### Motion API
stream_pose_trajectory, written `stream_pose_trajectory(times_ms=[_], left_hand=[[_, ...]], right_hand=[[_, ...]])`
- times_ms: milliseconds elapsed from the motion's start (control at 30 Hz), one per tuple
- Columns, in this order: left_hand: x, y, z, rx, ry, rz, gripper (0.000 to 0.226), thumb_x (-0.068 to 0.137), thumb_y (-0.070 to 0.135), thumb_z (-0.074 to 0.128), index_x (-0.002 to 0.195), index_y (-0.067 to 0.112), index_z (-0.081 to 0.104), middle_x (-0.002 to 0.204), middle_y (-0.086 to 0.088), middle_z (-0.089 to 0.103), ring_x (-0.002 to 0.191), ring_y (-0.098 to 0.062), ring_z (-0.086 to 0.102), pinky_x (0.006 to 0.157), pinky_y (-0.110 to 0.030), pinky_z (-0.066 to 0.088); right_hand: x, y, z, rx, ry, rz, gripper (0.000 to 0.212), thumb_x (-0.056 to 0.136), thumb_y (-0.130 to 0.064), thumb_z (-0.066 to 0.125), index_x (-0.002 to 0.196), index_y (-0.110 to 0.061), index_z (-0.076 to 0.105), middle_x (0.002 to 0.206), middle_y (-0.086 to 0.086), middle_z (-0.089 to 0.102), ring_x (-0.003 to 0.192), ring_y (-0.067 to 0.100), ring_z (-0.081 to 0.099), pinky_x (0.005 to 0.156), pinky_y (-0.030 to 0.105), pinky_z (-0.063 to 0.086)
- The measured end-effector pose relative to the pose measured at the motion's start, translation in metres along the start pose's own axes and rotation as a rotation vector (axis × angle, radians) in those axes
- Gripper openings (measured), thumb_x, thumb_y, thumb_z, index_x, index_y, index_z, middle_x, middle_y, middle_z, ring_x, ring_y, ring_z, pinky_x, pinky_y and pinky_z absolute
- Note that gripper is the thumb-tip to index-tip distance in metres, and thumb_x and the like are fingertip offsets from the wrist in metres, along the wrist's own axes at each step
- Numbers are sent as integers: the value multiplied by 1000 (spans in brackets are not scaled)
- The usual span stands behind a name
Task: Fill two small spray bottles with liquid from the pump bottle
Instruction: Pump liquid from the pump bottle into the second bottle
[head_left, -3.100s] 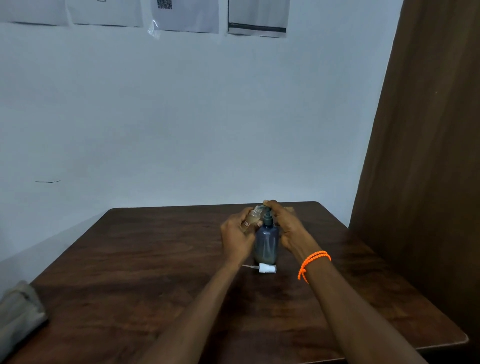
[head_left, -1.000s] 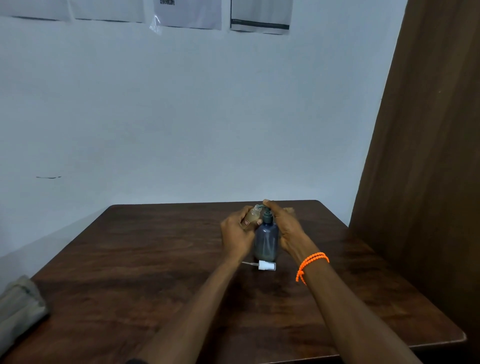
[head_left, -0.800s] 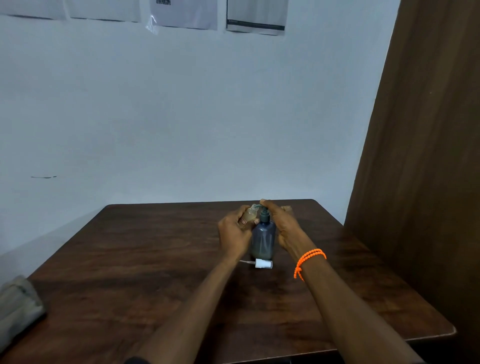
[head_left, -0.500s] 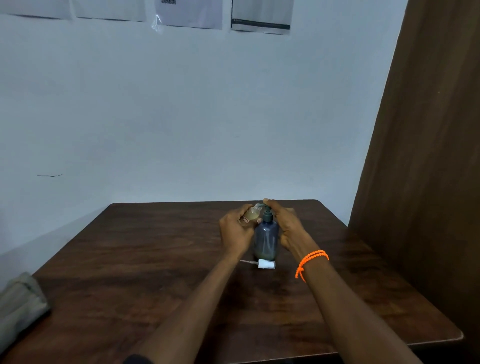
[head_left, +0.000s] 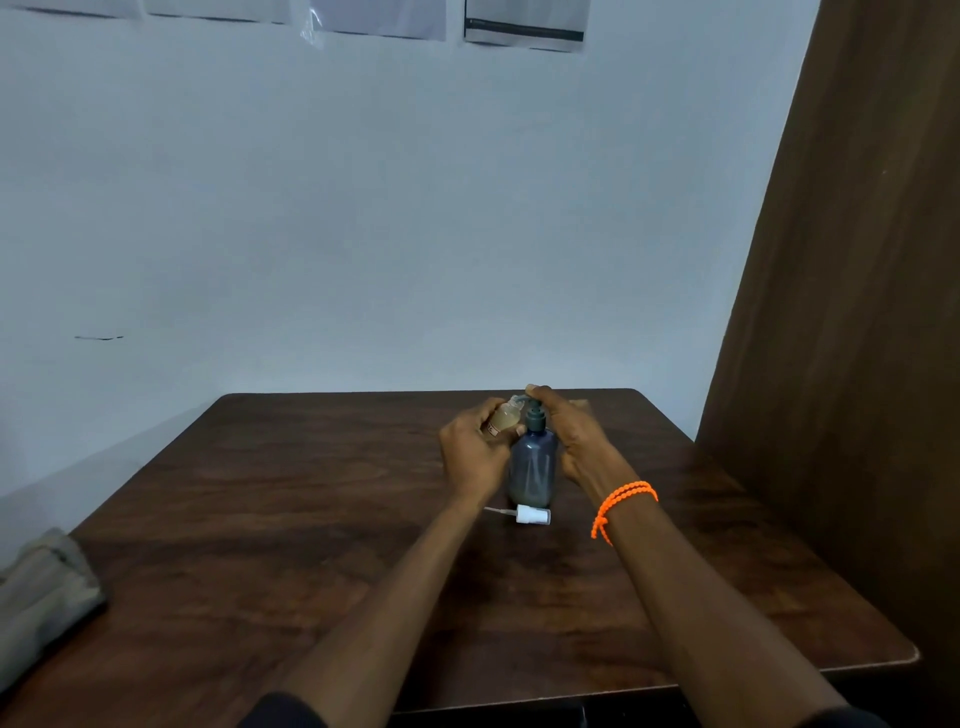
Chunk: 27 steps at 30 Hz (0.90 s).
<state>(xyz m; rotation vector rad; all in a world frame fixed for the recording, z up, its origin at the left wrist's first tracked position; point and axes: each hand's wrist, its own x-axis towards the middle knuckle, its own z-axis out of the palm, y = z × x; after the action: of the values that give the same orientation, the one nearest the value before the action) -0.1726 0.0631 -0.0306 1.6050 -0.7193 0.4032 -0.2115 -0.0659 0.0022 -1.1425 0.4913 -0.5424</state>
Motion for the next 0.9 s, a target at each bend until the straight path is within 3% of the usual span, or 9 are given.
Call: stream_pose_trajectory(times_ms=[100, 200, 233, 333, 400, 567, 667, 767, 900], left_hand=[[-2, 0, 1, 11, -7, 0, 25, 77, 16, 85, 99, 25, 79, 84, 10, 76, 77, -6, 70, 69, -27, 56], [0, 3, 1, 9, -13, 0, 25, 77, 16, 85, 99, 24, 78, 83, 11, 75, 77, -7, 70, 68, -26, 54], [0, 4, 0, 11, -13, 2, 24, 77, 16, 84, 99, 24, 78, 83, 11, 75, 77, -7, 70, 68, -26, 54], [3, 3, -1, 27, -11, 12, 25, 76, 18, 83, 99, 25, 78, 83, 11, 76, 77, -8, 70, 69, -29, 55], [4, 1, 0, 30, -8, 8, 26, 76, 17, 85, 100, 24, 78, 84, 11, 76, 78, -7, 70, 70, -29, 56], [3, -2, 3, 26, -24, 0, 26, 77, 20, 86, 101, 24, 78, 86, 11, 76, 79, -6, 70, 70, -23, 54], [0, 2, 4, 23, -28, -17, 25, 77, 18, 86, 99, 25, 78, 83, 11, 75, 78, -6, 69, 68, -18, 50], [-2, 4, 3, 37, -26, -10, 23, 77, 18, 84, 97, 25, 77, 80, 11, 74, 74, -6, 68, 65, -23, 51], [1, 4, 1, 39, -26, -15, 24, 75, 17, 85, 97, 24, 77, 81, 11, 75, 74, -6, 69, 66, -24, 52]], right_hand=[[-7, -5, 0, 12, -4, 19, 74, 80, -22, 91, 136, 11, 56, 124, 35, 70, 57, 26, 75, 45, 38, 59], [6, -6, -3, -7, 5, 15, 104, 54, -30, 104, 136, 13, 58, 123, 34, 72, 62, 27, 74, 53, 36, 60], [7, -7, -3, -5, -9, 26, 99, 55, -30, 102, 133, 15, 61, 120, 32, 73, 63, 27, 73, 54, 35, 59], [-8, -12, 1, -23, -8, 50, 49, 84, -19, 87, 114, 16, 71, 107, 29, 74, 61, 25, 70, 51, 31, 58], [-10, -12, 3, -14, -3, 43, 36, 88, -16, 85, 109, 11, 74, 107, 29, 76, 68, 26, 73, 52, 32, 60], [-10, -6, 1, 21, -11, 2, 89, 64, -29, 98, 133, 14, 62, 110, 29, 78, 71, 29, 78, 54, 35, 61], [-25, -13, 1, -9, -20, 16, 62, 88, -18, 85, 132, 18, 61, 98, 25, 79, 59, 26, 76, 46, 33, 59], [-33, -19, -3, -33, -51, 48, 30, 96, -14, 76, 109, 12, 70, 67, 15, 75, 44, 22, 69, 36, 29, 53], [-28, -20, -4, -44, -46, 59, 24, 98, -15, 75, 82, 3, 72, 64, 14, 73, 39, 19, 65, 34, 27, 50]])
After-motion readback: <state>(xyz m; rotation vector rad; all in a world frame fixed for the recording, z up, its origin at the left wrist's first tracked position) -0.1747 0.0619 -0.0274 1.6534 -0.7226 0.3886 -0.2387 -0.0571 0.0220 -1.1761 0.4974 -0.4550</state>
